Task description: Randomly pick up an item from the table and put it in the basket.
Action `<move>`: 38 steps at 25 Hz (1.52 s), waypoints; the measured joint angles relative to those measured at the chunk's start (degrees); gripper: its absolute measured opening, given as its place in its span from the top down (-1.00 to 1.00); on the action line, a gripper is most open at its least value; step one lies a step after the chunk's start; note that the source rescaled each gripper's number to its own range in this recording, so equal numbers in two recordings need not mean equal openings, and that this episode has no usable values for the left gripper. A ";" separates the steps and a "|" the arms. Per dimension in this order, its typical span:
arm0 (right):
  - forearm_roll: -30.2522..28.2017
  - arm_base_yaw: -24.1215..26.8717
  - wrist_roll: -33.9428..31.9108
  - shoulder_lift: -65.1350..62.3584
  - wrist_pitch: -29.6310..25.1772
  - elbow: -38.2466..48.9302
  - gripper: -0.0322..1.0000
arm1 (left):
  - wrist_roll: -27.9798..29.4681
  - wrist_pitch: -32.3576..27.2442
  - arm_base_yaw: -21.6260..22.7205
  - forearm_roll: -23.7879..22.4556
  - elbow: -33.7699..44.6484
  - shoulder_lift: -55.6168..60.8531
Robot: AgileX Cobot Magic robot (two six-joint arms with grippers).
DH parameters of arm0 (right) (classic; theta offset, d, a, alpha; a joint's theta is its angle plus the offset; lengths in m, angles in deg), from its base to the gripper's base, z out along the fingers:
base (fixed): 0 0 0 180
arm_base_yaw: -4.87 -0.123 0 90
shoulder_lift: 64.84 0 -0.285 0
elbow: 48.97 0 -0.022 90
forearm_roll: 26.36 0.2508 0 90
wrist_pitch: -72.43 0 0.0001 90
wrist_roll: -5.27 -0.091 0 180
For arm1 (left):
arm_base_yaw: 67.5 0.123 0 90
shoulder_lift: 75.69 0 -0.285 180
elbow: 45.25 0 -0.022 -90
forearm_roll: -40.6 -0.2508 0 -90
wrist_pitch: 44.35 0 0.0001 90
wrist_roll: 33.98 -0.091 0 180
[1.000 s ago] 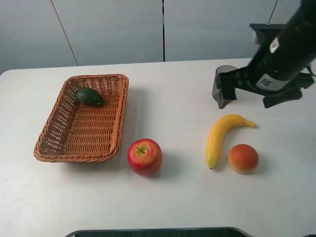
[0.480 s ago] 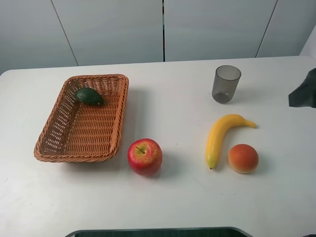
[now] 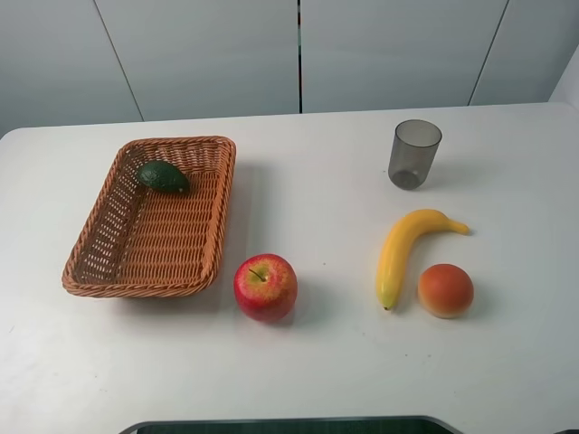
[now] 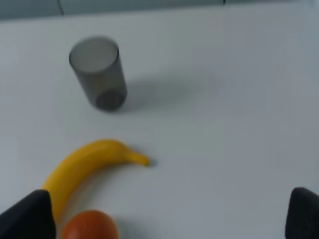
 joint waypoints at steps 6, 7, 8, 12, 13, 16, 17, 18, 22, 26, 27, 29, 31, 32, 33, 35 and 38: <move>2.66 0.00 0.15 -9.92 -9.32 0.24 -1.00 | 0.00 0.00 0.00 0.00 0.00 0.00; 2.66 0.00 0.15 -11.12 -10.05 0.50 -1.00 | 0.00 0.00 0.00 0.00 0.00 0.00; 2.66 0.00 0.15 -12.26 -10.30 0.79 -1.00 | 0.00 0.00 0.00 0.00 0.00 0.00; 2.43 0.00 0.32 -13.96 -9.15 3.27 -1.00 | 0.00 0.00 0.00 0.00 0.00 0.00; 2.43 0.00 0.62 -14.00 -8.29 3.85 -1.00 | -0.10 0.00 0.00 0.00 0.00 0.00; 3.64 0.00 4.17 -14.21 -6.71 4.59 -1.00 | -0.10 0.00 0.00 0.00 0.00 0.00; 4.57 0.00 5.84 -14.21 -6.48 4.59 -1.00 | -0.10 0.00 0.00 0.00 0.00 0.00; 5.07 0.00 7.48 -14.21 -6.33 4.59 -1.00 | -0.10 0.00 0.00 0.00 0.00 0.00; 6.10 0.00 9.06 -14.21 -6.23 4.59 -1.00 | -0.10 0.00 0.00 0.00 0.00 0.00; 6.10 0.00 8.95 -14.21 -6.23 4.59 -1.00 | -0.10 0.00 0.00 0.00 0.00 0.00; 6.10 0.00 8.95 -14.21 -6.23 4.59 -1.00 | -0.10 0.00 0.00 0.00 0.00 0.00; 6.10 0.00 8.95 -14.21 -6.23 4.59 -1.00 | -0.10 0.00 0.00 0.00 0.00 0.00; 5.98 0.00 8.95 -14.21 -6.23 4.59 -1.00 | -0.10 0.00 0.00 0.00 0.00 0.00; 5.98 0.00 8.95 -14.21 -6.23 4.59 -1.00 | -0.10 0.00 0.00 0.00 0.00 0.00; 5.98 0.00 8.95 -14.21 -6.23 4.59 -1.00 | -0.10 0.00 0.00 0.00 0.00 0.00; 5.89 0.00 8.83 -14.21 -6.23 4.59 -1.00 | -0.10 0.00 0.00 0.00 0.00 0.00; 5.89 0.00 8.83 -14.21 -6.23 4.59 -1.00 | -0.10 0.00 0.00 0.00 0.00 0.00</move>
